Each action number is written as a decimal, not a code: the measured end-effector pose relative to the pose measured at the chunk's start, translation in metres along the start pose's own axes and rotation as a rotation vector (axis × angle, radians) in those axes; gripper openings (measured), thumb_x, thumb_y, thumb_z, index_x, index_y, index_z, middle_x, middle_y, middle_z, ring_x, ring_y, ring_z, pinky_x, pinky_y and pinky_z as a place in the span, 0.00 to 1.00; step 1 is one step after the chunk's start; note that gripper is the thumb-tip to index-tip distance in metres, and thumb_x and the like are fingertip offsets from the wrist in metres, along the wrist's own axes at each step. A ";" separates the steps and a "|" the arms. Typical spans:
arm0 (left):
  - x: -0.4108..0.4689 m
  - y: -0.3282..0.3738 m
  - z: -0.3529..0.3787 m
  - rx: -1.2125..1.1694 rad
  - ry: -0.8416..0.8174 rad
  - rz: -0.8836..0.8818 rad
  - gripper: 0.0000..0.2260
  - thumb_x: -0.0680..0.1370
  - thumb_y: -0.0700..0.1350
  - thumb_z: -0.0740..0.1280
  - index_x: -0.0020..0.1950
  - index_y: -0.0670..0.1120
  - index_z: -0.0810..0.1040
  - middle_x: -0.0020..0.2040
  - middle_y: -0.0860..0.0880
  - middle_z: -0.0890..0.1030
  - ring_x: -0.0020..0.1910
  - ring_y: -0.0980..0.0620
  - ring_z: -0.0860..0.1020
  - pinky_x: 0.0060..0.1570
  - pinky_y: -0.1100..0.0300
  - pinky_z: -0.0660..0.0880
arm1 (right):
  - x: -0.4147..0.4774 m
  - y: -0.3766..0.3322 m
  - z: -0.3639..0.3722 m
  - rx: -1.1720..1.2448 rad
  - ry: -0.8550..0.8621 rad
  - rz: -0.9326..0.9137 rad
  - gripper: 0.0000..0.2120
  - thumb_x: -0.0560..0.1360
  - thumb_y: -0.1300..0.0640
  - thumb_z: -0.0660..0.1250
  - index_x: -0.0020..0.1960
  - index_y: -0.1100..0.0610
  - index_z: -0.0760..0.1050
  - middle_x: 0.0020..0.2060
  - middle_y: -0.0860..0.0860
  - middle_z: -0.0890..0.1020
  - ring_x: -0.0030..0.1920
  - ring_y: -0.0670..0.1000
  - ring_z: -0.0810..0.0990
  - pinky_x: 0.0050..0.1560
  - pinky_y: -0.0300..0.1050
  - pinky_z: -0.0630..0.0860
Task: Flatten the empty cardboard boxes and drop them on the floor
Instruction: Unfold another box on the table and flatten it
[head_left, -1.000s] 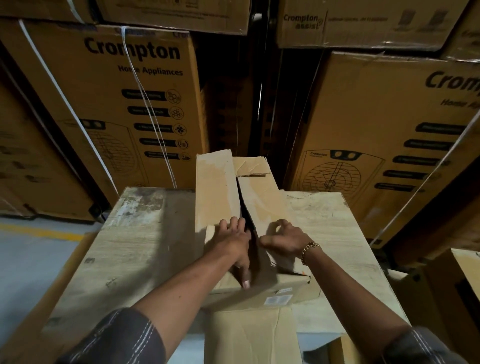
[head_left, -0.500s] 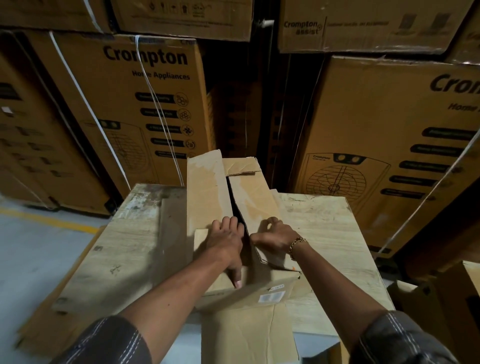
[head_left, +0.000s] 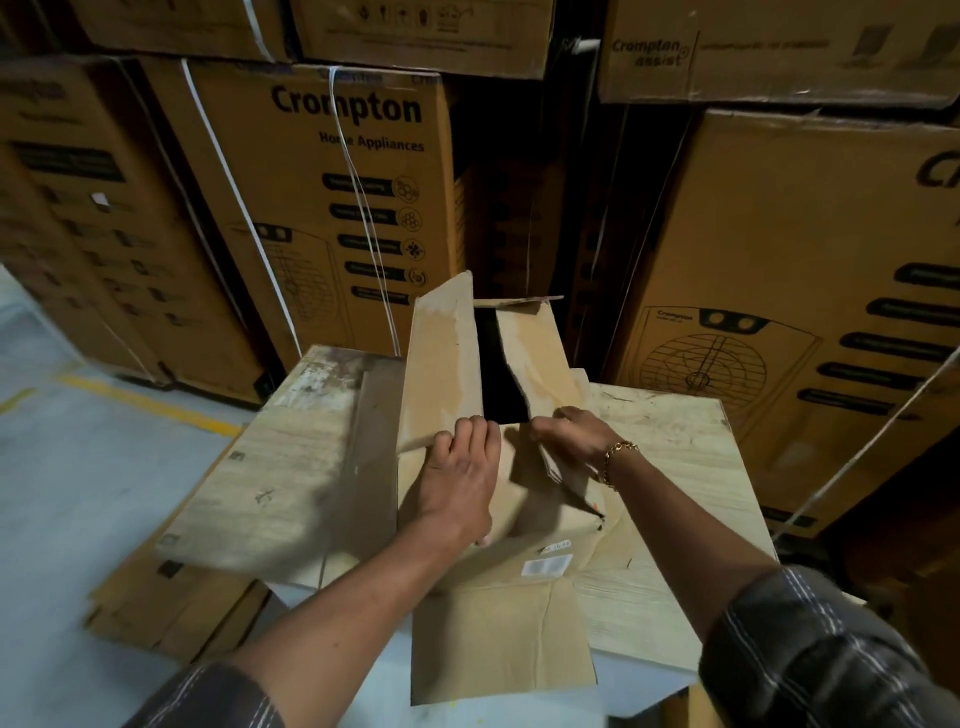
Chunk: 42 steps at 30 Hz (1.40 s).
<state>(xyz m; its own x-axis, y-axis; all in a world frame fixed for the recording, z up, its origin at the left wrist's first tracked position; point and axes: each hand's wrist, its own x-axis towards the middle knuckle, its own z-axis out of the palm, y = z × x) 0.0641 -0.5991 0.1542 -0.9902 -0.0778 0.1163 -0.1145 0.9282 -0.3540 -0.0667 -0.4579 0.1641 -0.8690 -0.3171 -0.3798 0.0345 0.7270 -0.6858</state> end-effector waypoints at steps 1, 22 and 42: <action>-0.004 0.001 0.003 -0.002 0.024 -0.016 0.60 0.56 0.64 0.78 0.76 0.39 0.52 0.64 0.41 0.62 0.59 0.43 0.64 0.55 0.50 0.65 | 0.000 0.000 -0.002 0.029 -0.003 -0.008 0.34 0.53 0.30 0.66 0.50 0.53 0.78 0.49 0.52 0.81 0.49 0.54 0.78 0.44 0.47 0.74; -0.124 0.030 0.018 -0.614 0.134 -0.002 0.20 0.80 0.67 0.51 0.45 0.55 0.74 0.47 0.58 0.76 0.48 0.53 0.75 0.48 0.53 0.69 | -0.005 -0.008 -0.004 -0.221 0.042 -0.077 0.27 0.67 0.33 0.61 0.55 0.53 0.73 0.51 0.55 0.80 0.48 0.57 0.77 0.45 0.47 0.75; -0.044 0.016 0.095 -0.405 -0.020 0.125 0.21 0.70 0.58 0.70 0.60 0.53 0.72 0.57 0.52 0.75 0.60 0.48 0.72 0.55 0.49 0.68 | -0.033 0.016 0.031 -0.385 0.209 -0.232 0.16 0.71 0.34 0.61 0.46 0.46 0.68 0.44 0.47 0.77 0.43 0.55 0.75 0.41 0.46 0.69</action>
<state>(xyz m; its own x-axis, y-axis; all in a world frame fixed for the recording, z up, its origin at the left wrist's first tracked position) 0.0986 -0.6150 0.0553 -0.9962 0.0411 0.0763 0.0434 0.9986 0.0292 -0.0222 -0.4547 0.1462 -0.9140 -0.3970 -0.0840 -0.3224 0.8361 -0.4438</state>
